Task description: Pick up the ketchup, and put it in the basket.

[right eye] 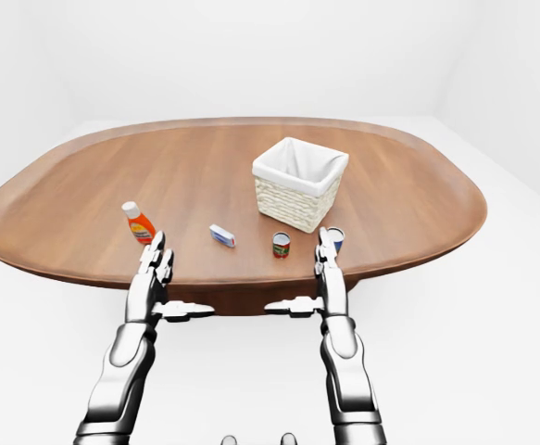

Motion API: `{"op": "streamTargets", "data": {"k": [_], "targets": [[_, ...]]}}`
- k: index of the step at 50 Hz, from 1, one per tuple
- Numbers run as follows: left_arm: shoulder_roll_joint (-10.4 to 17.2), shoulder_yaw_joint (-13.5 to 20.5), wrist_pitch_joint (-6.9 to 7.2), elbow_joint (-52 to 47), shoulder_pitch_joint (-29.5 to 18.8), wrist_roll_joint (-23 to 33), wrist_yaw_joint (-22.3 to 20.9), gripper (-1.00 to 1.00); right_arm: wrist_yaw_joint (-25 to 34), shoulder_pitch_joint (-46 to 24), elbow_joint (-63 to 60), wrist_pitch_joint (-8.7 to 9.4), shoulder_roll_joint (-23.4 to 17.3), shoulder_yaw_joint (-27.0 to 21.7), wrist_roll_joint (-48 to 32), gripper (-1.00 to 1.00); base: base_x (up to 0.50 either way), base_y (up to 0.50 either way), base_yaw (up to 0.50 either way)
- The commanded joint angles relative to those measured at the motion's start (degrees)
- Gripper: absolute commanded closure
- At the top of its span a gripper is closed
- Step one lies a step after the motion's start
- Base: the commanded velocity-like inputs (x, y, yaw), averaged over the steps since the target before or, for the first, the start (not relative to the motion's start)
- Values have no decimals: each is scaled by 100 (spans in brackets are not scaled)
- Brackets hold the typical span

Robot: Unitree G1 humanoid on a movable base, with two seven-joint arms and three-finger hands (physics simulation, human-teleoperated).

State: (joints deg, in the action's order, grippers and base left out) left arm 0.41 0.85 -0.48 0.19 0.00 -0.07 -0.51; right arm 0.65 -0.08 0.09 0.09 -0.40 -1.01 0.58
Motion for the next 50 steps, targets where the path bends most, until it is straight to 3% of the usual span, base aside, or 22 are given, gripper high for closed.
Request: {"op": "streamTargets", "data": {"k": [1, 12, 16, 18, 22, 26, 35, 50], "targets": [[67, 143, -101, 63, -14, 1, -58, -100, 92, -2, -8, 14, -67, -159, 106, -100, 0, 0, 0], [61, 120, -112, 42, 16, 17, -60, -100, 20, -3, 34, -49, -72, -148, 6, -100, 0, 0, 0], [60, 113, -22, -163, 106, 7, -81, -100, 18, 39, -78, 0, -66, -139, 8, -100, 0, 0, 0], [58, 119, 65, -351, 176, -16, -104, -100, 10, 99, -247, 86, -57, -130, 9, -100, 0, 0, 0], [47, 140, 456, -1323, 579, -142, -223, -100, -67, 436, -1118, 448, -7, -40, -92, -100, 0, 0, 0], [26, 286, 548, -2091, 863, -211, -234, -100, -59, 657, -1641, 491, 14, 43, -179, -100, 0, 0, 0], [-17, 500, 548, -2458, 1044, -383, -461, -100, -138, 1093, -2676, 491, 58, 185, -360, -100, 0, 0, 0], [-30, 531, 548, -2420, 1011, -413, -484, -100, -163, 1097, -2666, 491, 57, 196, -398, -100, 0, 0, 0]]}}
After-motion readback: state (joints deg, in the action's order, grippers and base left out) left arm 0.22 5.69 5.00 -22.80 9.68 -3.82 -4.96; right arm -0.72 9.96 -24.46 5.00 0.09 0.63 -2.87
